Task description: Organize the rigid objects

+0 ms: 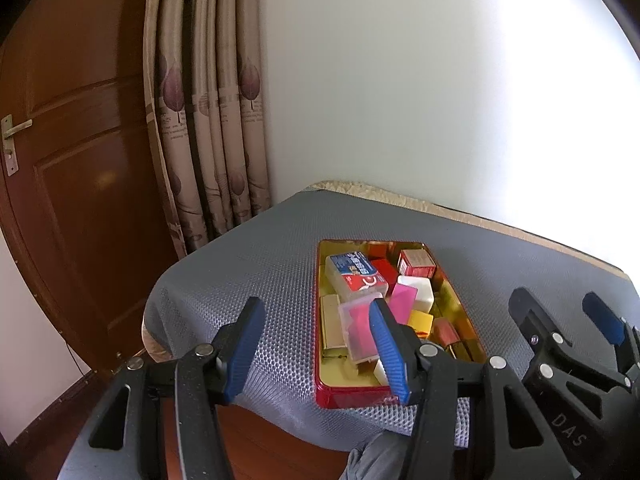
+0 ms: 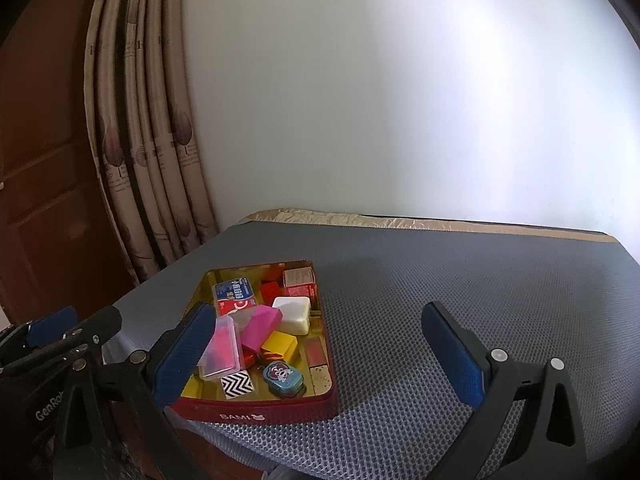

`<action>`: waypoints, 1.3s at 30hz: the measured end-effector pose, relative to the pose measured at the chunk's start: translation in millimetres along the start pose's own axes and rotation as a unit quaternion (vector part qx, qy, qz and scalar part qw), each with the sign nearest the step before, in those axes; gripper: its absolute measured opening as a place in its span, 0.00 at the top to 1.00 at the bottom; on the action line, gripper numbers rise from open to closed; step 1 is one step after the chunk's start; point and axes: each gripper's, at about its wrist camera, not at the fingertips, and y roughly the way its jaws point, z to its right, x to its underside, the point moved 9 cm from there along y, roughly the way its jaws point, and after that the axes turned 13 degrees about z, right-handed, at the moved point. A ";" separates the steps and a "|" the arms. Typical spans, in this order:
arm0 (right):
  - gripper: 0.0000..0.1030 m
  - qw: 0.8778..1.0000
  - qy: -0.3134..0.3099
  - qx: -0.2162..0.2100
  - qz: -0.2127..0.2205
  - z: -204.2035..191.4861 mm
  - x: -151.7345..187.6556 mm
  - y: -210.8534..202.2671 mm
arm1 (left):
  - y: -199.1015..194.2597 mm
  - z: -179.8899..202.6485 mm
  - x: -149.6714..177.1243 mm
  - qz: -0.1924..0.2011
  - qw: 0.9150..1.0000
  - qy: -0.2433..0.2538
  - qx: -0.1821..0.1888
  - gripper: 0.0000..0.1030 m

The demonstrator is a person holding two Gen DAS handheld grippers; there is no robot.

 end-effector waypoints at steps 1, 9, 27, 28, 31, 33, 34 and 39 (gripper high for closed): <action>0.01 1.000 -0.003 -0.003 0.001 -1.4 -0.9 -1.1 | -1.2 0.3 0.6 -0.002 1.000 0.000 0.001 0.46; 0.01 1.000 -0.016 -0.008 0.002 -9.4 -3.0 -8.3 | -8.8 -1.7 0.3 0.002 1.000 -0.001 0.000 0.46; 0.01 1.000 -0.020 -0.005 -0.007 -9.2 2.7 -6.9 | -2.2 -7.6 5.7 -0.015 1.000 -0.001 -0.006 0.46; 0.01 1.000 -0.021 -0.006 -0.007 -9.5 2.9 -7.0 | -1.4 -9.0 6.2 -0.017 1.000 -0.003 -0.006 0.46; 0.01 1.000 -0.019 -0.005 -0.008 -8.5 4.0 -6.5 | 0.7 -12.6 6.9 -0.020 1.000 -0.008 -0.007 0.46; 0.01 1.000 -0.018 -0.005 -0.011 -8.3 4.8 -5.4 | 1.6 -14.0 7.4 -0.022 1.000 -0.007 -0.009 0.46; 0.01 1.000 -0.017 -0.005 -0.011 -8.1 5.1 -4.9 | 2.3 -14.2 7.8 -0.023 1.000 -0.006 -0.010 0.46; 0.01 1.000 -0.018 -0.007 -0.010 -8.8 4.7 -5.3 | 3.9 -15.4 6.8 -0.022 1.000 0.000 -0.015 0.42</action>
